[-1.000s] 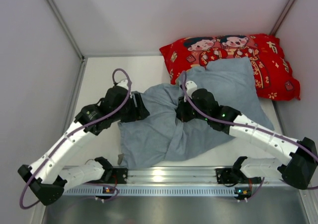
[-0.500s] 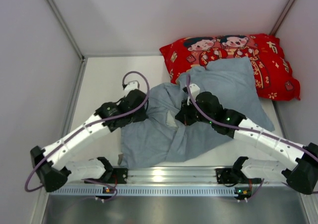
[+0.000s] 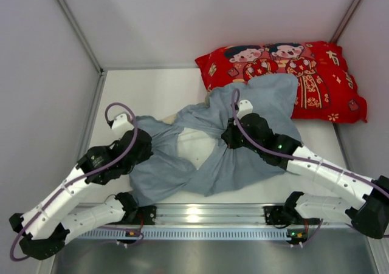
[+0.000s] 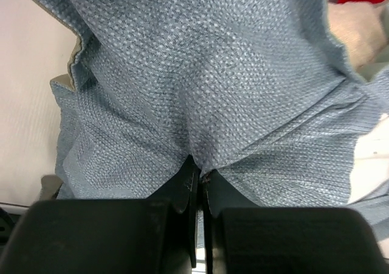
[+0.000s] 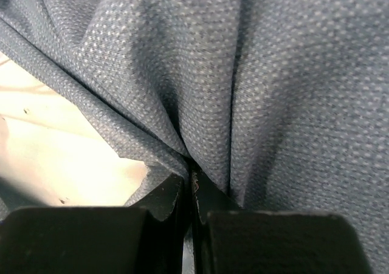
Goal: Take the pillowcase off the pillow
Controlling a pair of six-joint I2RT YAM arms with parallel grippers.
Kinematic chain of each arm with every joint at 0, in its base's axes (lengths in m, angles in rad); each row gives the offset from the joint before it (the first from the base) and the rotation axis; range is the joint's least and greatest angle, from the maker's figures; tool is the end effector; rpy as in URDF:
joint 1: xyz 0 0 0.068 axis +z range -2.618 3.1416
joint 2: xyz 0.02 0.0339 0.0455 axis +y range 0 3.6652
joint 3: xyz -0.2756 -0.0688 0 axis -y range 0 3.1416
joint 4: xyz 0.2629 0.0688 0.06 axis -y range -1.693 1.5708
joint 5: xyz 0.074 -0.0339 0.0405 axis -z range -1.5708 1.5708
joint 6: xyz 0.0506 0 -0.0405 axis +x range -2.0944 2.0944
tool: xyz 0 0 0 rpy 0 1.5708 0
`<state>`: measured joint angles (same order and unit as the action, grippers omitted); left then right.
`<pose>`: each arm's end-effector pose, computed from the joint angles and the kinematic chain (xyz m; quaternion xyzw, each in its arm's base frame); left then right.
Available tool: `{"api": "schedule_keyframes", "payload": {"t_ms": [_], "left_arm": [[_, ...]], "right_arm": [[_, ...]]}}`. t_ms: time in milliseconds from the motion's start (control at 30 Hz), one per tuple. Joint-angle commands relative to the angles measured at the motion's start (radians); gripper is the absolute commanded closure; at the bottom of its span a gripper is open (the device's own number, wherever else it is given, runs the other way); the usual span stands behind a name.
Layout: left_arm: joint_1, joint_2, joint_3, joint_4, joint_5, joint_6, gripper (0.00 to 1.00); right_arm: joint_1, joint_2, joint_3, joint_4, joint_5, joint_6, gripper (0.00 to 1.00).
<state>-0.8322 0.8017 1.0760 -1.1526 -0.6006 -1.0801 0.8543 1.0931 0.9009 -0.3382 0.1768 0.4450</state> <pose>0.1148 -0.0836 0.3514 -0.2107 0.8793 -0.1044 0.4143 0.1838 0.1975 0.3043 -0.1327 0.8552 0.2385 0.4406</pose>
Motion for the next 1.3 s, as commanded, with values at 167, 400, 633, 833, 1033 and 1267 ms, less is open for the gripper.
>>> {"api": "schedule_keyframes", "payload": {"t_ms": [167,400,633,833,1033,1267], "left_arm": [[0.01,0.112,0.086,-0.055,0.03,0.13,0.57],[0.01,0.2,0.287,-0.059,-0.032,0.164,0.37],[-0.06,0.358,0.364,0.082,0.082,0.244,0.37],[-0.128,0.474,0.389,0.09,0.042,0.252,0.37],[-0.142,0.537,0.38,0.083,0.007,0.241,0.37],[-0.188,0.533,0.398,0.099,0.009,0.224,0.37]], "right_arm": [[-0.026,-0.073,-0.045,-0.085,0.15,-0.025,1.0],[-0.026,-0.091,-0.069,-0.085,0.118,-0.04,1.0],[-0.026,-0.064,-0.071,-0.082,0.092,-0.042,1.0],[-0.027,-0.076,-0.079,-0.082,0.093,-0.052,1.0],[-0.027,-0.078,-0.085,-0.079,0.085,-0.052,1.0],[-0.027,-0.075,-0.091,-0.073,0.084,-0.055,1.0]]}}
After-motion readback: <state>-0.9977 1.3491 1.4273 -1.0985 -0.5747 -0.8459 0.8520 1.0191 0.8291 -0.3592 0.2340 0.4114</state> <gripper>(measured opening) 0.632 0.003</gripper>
